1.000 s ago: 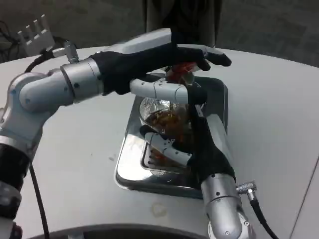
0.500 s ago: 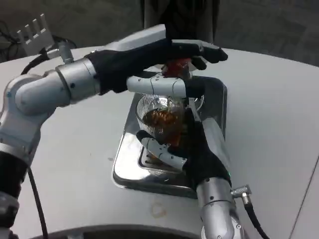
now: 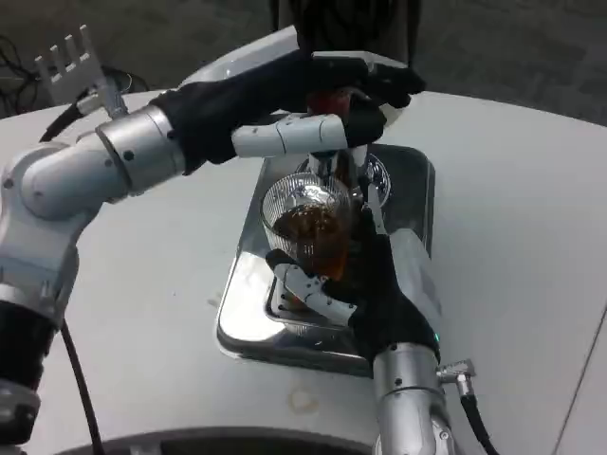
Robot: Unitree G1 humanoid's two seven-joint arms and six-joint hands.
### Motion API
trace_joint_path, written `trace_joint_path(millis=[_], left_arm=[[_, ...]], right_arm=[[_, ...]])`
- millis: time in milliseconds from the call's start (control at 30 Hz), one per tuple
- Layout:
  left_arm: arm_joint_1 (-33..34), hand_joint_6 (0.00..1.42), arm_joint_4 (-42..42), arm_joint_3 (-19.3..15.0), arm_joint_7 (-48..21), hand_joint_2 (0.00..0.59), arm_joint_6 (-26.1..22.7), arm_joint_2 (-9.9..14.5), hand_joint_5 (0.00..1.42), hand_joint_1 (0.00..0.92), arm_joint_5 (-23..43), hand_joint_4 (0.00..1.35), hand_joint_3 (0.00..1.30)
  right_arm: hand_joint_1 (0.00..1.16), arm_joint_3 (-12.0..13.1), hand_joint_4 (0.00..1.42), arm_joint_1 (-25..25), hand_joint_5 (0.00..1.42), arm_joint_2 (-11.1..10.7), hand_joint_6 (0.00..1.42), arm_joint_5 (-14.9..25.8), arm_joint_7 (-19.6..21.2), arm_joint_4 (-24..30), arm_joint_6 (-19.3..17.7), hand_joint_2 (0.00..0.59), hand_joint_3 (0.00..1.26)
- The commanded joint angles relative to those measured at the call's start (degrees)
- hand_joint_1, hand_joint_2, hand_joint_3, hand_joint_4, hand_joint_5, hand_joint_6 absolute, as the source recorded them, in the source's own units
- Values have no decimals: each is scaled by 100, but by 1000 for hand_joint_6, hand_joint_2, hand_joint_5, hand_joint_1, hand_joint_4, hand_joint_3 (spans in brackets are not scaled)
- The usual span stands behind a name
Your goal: Grasp the cup under the faucet to collect the drink, then remove the cup.
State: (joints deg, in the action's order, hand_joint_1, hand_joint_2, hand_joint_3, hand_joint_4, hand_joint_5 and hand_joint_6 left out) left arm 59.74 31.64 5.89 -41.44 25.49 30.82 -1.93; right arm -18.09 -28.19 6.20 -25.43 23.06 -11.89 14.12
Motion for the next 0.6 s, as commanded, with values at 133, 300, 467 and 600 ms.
trace_joint_path(millis=[133,300,467,600], left_arm=[[-142,312,-224,-342,245,20,-335,-14,341,0,182,263,284],[-143,315,-271,-418,268,24,-404,-44,355,0,195,274,298],[-129,316,-294,-470,271,26,-439,-73,358,0,249,279,302],[-153,317,-376,-550,274,26,-490,-110,359,0,333,281,306]], right_arm=[[654,84,99,-449,190,543,54,240,229,-564,-151,217,12],[654,78,106,-602,195,556,53,293,350,-795,-145,217,15],[654,30,119,-629,206,619,73,304,572,-989,-176,217,40],[654,59,156,-623,222,656,97,381,737,-1048,-275,217,113]])
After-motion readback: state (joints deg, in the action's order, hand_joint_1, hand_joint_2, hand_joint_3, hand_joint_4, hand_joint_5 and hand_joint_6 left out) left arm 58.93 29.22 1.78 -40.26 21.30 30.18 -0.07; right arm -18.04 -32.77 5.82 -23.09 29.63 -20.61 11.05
